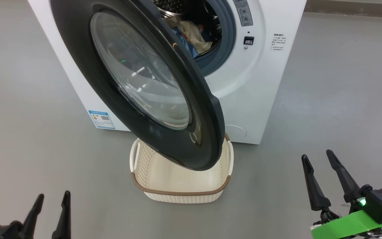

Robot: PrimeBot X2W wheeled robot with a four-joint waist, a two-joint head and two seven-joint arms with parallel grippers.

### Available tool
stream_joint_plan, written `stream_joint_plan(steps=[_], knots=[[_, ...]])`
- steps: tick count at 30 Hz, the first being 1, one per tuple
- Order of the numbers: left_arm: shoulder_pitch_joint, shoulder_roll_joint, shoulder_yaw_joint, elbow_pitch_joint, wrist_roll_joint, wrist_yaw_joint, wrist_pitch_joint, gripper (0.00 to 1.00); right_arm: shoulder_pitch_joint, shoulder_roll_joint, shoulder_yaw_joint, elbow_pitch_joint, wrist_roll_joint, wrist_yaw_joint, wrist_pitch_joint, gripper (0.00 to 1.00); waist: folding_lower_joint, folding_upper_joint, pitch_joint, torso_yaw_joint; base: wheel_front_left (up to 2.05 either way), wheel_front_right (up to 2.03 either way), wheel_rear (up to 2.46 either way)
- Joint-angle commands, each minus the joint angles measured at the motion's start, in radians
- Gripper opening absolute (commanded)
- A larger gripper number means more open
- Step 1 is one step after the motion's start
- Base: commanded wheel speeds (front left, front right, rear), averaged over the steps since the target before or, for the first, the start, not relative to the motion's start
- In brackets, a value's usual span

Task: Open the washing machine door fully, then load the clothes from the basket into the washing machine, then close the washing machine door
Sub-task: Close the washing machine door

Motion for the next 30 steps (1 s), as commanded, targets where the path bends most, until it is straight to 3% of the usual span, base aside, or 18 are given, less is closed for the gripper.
stream_joint_plan(steps=[1,6,13,30], knots=[[-0.016,0.016,0.055,-0.031,0.032,-0.003,-0.009,1.00,-0.011,-0.018,0.021,-0.021,0.003,0.004,-0.008,1.00,0.0000,0.0000,0.001,-0.001,0.00,0.00,0.00],[0.017,-0.071,0.158,-0.086,0.221,-0.003,-0.009,1.00,-0.018,-0.017,0.023,-0.020,0.004,0.004,-0.008,1.00,0.0000,0.0000,0.004,-0.004,0.00,0.00,0.00],[0.056,-0.150,0.220,-0.127,0.341,-0.003,-0.009,1.00,-0.021,-0.015,0.022,-0.018,0.003,0.004,-0.008,1.00,0.0000,0.0000,0.004,-0.010,0.00,0.00,0.00],[0.065,-0.168,0.228,-0.125,0.367,-0.003,-0.009,1.00,-0.018,-0.016,0.019,-0.014,0.005,0.004,-0.008,1.00,0.0000,0.0000,-0.005,-0.003,0.00,0.00,0.00]])
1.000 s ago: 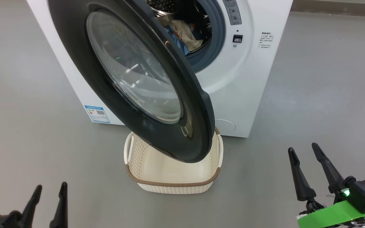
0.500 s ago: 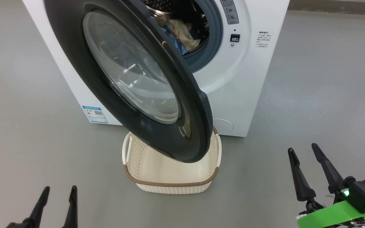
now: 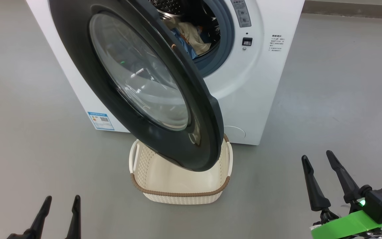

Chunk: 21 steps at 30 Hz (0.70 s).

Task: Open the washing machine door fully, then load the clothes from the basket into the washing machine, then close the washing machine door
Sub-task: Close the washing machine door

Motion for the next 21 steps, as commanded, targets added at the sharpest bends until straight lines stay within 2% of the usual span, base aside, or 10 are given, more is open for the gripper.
stream_joint_plan(steps=[1,5,6,7,9,21], knots=[[-0.008,0.010,0.036,-0.026,0.003,0.001,-0.006,1.00,-0.019,-0.015,0.019,-0.018,0.005,0.004,-0.008,1.00,0.0000,-0.0001,0.001,0.002,0.00,0.00,0.00],[-0.011,0.006,0.032,-0.030,0.001,0.001,-0.006,1.00,-0.038,-0.015,0.027,0.003,0.008,0.004,-0.008,1.00,0.0000,-0.0001,0.003,0.008,0.00,0.00,0.00],[-0.012,0.005,0.031,-0.030,0.000,0.001,-0.006,1.00,-0.045,-0.016,0.032,0.010,0.010,0.004,-0.008,0.80,0.0000,-0.0001,0.004,0.010,0.00,0.00,0.00],[-0.013,0.005,0.030,-0.029,-0.001,0.001,-0.006,1.00,-0.054,-0.016,0.035,0.018,0.010,0.004,-0.008,0.42,0.0000,-0.0001,0.004,0.011,0.00,0.00,0.00],[-0.014,0.004,0.027,-0.028,-0.002,0.001,-0.006,1.00,-0.075,-0.014,0.036,0.033,0.011,0.004,-0.008,0.00,0.0000,-0.0001,0.003,0.014,0.00,0.00,0.00],[-0.023,-0.001,0.019,-0.030,-0.006,0.001,-0.006,1.00,-0.256,-0.028,0.078,0.058,0.023,0.004,-0.008,0.00,0.0000,-0.0001,-0.001,0.044,0.00,0.00,0.00]])
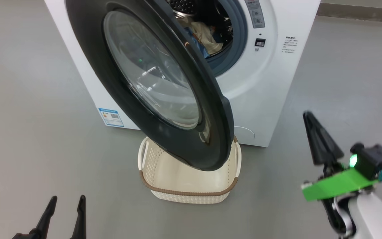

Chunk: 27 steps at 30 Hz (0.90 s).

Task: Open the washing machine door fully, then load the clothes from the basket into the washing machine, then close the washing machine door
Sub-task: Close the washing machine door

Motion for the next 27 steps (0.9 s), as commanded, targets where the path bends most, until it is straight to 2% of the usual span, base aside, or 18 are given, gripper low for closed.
stream_joint_plan(steps=[1,8,15,21,27], knots=[[-0.023,0.015,0.028,-0.031,-0.005,0.001,-0.006,1.00,-0.061,-0.013,0.024,-0.032,0.014,0.004,-0.008,0.00,-0.0001,0.0000,0.000,0.006,0.00,0.00,0.00],[-0.021,0.019,0.018,-0.042,-0.006,0.001,-0.006,1.00,-0.204,-0.002,0.084,-0.167,0.013,0.004,-0.008,0.00,-0.0001,0.0000,-0.001,0.027,0.00,0.00,0.00],[-0.010,0.015,0.015,-0.054,-0.007,0.001,-0.006,1.00,-0.273,0.027,0.198,-0.255,0.011,0.004,-0.008,0.00,-0.0001,0.0000,-0.004,0.044,0.00,0.00,0.00],[-0.009,0.012,0.015,-0.055,-0.011,0.001,-0.006,1.00,-0.275,0.062,0.338,-0.236,0.012,0.004,-0.008,0.00,-0.0001,0.0000,0.004,0.054,0.00,0.00,0.00],[-0.018,0.006,0.013,-0.056,-0.013,0.001,-0.006,1.00,-0.241,0.067,0.492,-0.113,0.035,0.004,-0.008,0.00,-0.0001,0.0000,0.021,0.062,0.00,0.00,0.00]])
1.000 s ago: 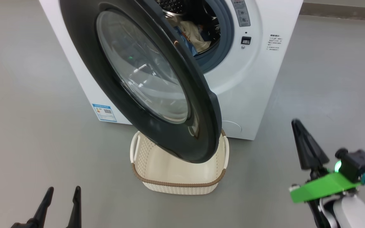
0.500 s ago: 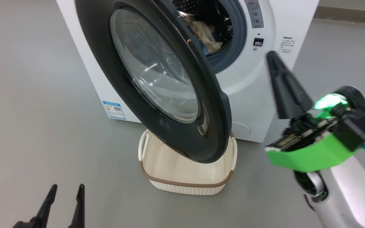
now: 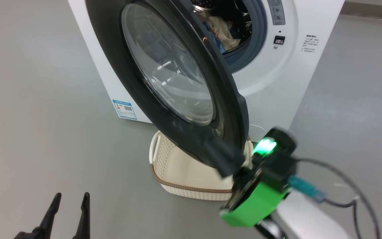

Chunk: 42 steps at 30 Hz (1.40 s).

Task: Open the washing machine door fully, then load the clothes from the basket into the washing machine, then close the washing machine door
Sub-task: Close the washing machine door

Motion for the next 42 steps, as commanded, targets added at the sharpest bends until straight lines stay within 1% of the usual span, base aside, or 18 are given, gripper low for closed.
stream_joint_plan(steps=[1,4,8,15,18,21,36,42], knots=[[-0.020,0.011,0.033,-0.030,-0.006,0.001,-0.006,1.00,0.017,0.015,0.051,0.011,0.012,0.004,-0.005,0.00,-0.0001,0.0000,0.008,0.003,0.00,0.00,0.00],[-0.025,0.009,0.033,-0.029,-0.007,0.001,-0.006,1.00,0.033,0.015,0.107,0.071,0.027,0.004,-0.005,0.00,-0.0001,0.0000,0.016,0.004,0.00,0.00,0.00],[-0.027,0.005,0.034,-0.030,-0.008,0.001,-0.006,1.00,0.057,0.019,0.115,0.123,0.038,0.004,-0.005,0.00,-0.0001,0.0000,0.026,0.005,0.00,0.00,0.00],[-0.039,-0.004,0.038,-0.028,-0.014,0.001,-0.006,1.00,0.099,0.034,0.036,0.194,0.038,0.004,-0.005,0.00,-0.0001,0.0000,0.053,-0.003,0.00,0.00,0.00],[-0.049,-0.007,0.034,-0.026,-0.015,0.001,-0.006,1.00,0.095,0.038,-0.008,0.216,0.034,0.004,-0.005,0.00,-0.0001,0.0000,0.067,-0.009,0.00,0.00,0.00],[-0.061,-0.007,0.027,-0.027,-0.019,0.001,-0.006,1.00,0.082,0.038,-0.030,0.231,0.029,0.004,-0.005,0.00,-0.0001,0.0000,0.078,-0.010,0.00,0.00,0.00],[-0.105,-0.007,0.015,-0.029,-0.029,0.001,-0.006,1.00,0.016,0.055,-0.114,0.263,0.018,0.004,-0.005,0.00,-0.0001,0.0000,0.136,0.004,0.00,0.00,0.00],[-0.120,-0.007,0.009,-0.033,-0.030,0.001,-0.006,1.00,-0.012,0.056,-0.168,0.262,0.011,0.004,-0.005,0.00,-0.0001,0.0000,0.156,0.011,0.00,0.00,0.00]])
